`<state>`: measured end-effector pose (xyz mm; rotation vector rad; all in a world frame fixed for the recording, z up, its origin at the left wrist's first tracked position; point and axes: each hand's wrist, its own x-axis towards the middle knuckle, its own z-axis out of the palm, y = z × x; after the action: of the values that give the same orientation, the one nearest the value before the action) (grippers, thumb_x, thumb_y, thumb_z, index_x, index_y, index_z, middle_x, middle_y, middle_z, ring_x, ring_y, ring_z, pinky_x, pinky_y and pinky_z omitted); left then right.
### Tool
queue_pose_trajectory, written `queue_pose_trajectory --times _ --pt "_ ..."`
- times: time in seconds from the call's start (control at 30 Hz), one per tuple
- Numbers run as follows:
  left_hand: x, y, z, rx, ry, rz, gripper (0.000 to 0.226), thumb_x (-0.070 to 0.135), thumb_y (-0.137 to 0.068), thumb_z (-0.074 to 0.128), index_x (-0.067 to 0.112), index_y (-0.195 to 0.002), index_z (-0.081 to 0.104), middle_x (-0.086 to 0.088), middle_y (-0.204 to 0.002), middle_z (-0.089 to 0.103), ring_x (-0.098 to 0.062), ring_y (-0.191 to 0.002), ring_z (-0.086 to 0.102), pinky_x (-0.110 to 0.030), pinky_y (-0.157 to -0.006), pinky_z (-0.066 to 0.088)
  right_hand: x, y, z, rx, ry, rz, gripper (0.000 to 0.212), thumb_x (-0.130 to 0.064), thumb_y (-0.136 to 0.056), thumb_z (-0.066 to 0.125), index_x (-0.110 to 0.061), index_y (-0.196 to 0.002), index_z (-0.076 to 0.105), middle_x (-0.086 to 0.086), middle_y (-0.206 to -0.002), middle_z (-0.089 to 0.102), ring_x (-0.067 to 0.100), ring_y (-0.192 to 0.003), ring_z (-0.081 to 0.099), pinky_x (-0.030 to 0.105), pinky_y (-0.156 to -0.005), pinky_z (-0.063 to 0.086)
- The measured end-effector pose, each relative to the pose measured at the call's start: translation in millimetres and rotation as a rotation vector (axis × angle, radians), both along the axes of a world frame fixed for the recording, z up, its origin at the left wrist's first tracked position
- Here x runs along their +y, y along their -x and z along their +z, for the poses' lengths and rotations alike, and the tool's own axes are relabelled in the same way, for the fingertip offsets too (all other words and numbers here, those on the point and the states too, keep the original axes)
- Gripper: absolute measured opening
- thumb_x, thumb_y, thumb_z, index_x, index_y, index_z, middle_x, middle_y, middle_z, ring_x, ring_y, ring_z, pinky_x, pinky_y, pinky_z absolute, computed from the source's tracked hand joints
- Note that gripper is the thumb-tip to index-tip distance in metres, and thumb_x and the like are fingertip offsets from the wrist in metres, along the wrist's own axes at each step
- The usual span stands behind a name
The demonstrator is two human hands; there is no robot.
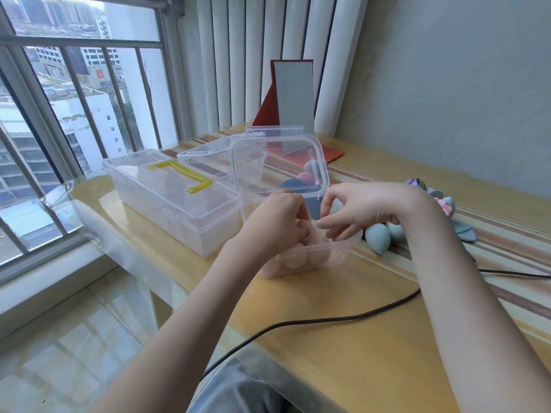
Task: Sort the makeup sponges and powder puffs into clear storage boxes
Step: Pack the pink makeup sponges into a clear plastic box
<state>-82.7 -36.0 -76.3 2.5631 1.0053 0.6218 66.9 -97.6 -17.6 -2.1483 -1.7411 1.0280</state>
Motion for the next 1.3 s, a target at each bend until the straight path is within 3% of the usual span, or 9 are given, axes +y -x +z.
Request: queue_pose_trajectory --times 0.2,0.3,0.47,0.6,0.7,0.8,0.93,1.2,1.3 --pt "-6.5 1.0 4.3 0.013 0.014 -0.01 0.017 0.013 -0.073 0.063 0.009 -0.088 0.067 -0.008 -0.099 0.057 -0.027 -0.09 0.057 -0.04 -0.079 0.05 7.2 18.6 -13.7 -0.312 0.005 0.075 0.029 -0.022 -0.079 0.073 -0.02 -0.098 0.05 0.003 -0.096 0.065 0.016 -0.08 0.063 0.028 -0.064 0.048" --pt "-11.1 -0.5 7.5 0.018 -0.002 0.012 0.018 0.012 -0.072 0.061 0.005 -0.087 0.067 -0.01 -0.099 0.057 -0.03 -0.085 0.057 -0.043 -0.075 0.051 7.3 18.9 -11.4 -0.332 0.017 0.083 0.027 -0.02 -0.08 0.071 -0.019 -0.098 0.051 0.004 -0.101 0.065 0.021 -0.09 0.063 0.03 -0.068 0.049" --pt "-10.3 -0.7 9.1 0.05 0.009 -0.007 0.018 0.011 -0.074 0.064 0.007 -0.091 0.068 -0.008 -0.102 0.057 -0.028 -0.088 0.058 -0.043 -0.079 0.051 4.4 17.8 -11.5 -0.367 0.029 0.114 0.022 -0.022 -0.082 0.07 -0.025 -0.088 0.049 0.0 -0.095 0.062 0.015 -0.083 0.058 0.026 -0.06 0.043" --pt "-7.3 6.5 9.3 -0.119 0.162 -0.022 0.022 0.002 -0.081 0.059 0.01 -0.1 0.069 -0.003 -0.104 0.063 -0.015 -0.098 0.064 -0.022 -0.082 0.051 -2.3 6.2 -2.0 -0.134 -0.005 -0.007 0.024 -0.024 -0.082 0.074 -0.021 -0.096 0.055 0.003 -0.088 0.07 0.012 -0.076 0.072 0.024 -0.067 0.054" --pt "-6.4 16.0 17.2 -0.31 0.205 -0.025 0.03 -0.008 -0.083 0.054 0.015 -0.097 0.067 0.0 -0.106 0.066 -0.009 -0.097 0.065 -0.023 -0.085 0.054 -2.5 1.9 1.2 0.04 -0.081 -0.102 0.009 -0.013 -0.091 0.064 -0.017 -0.094 0.056 0.011 -0.089 0.073 0.014 -0.075 0.074 0.025 -0.07 0.059" --pt "0.1 28.6 27.4 -0.158 0.1 -0.101 0.019 0.006 -0.079 0.071 0.023 -0.086 0.07 0.007 -0.094 0.066 -0.003 -0.088 0.062 -0.023 -0.084 0.054 3.3 5.1 -1.3 0.019 -0.167 -0.124 0.01 -0.008 -0.092 0.061 -0.018 -0.091 0.061 0.011 -0.091 0.071 0.012 -0.075 0.072 0.022 -0.067 0.058" --pt "1.4 36.6 33.1 0.111 0.187 -0.181 0.014 0.025 -0.07 0.08 0.033 -0.079 0.074 0.02 -0.081 0.065 0.008 -0.08 0.057 -0.014 -0.073 0.048 6.6 13.0 -7.6 -0.006 -0.134 -0.06 0.013 -0.003 -0.09 0.063 -0.015 -0.089 0.067 0.014 -0.096 0.071 0.019 -0.085 0.072 0.029 -0.08 0.059" --pt "1.8 40.1 39.6 0.316 0.209 -0.329 0.022 0.023 -0.08 0.071 0.038 -0.096 0.073 0.013 -0.109 0.063 -0.007 -0.101 0.055 -0.035 -0.095 0.046 8.2 13.2 -13.4 -0.007 -0.177 -0.056 0.011 -0.006 -0.088 0.067 -0.016 -0.085 0.062 0.015 -0.098 0.069 0.02 -0.083 0.072 0.033 -0.079 0.06" --pt "1.4 38.6 37.7 0.35 0.174 -0.32 0.026 0.019 -0.081 0.07 0.038 -0.099 0.071 0.011 -0.113 0.059 -0.011 -0.105 0.053 -0.031 -0.094 0.045 9.4 13.2 -14.4 -0.015 -0.173 -0.03 0.013 -0.01 -0.088 0.067 -0.021 -0.092 0.062 0.011 -0.099 0.068 0.017 -0.082 0.072 0.03 -0.077 0.06"
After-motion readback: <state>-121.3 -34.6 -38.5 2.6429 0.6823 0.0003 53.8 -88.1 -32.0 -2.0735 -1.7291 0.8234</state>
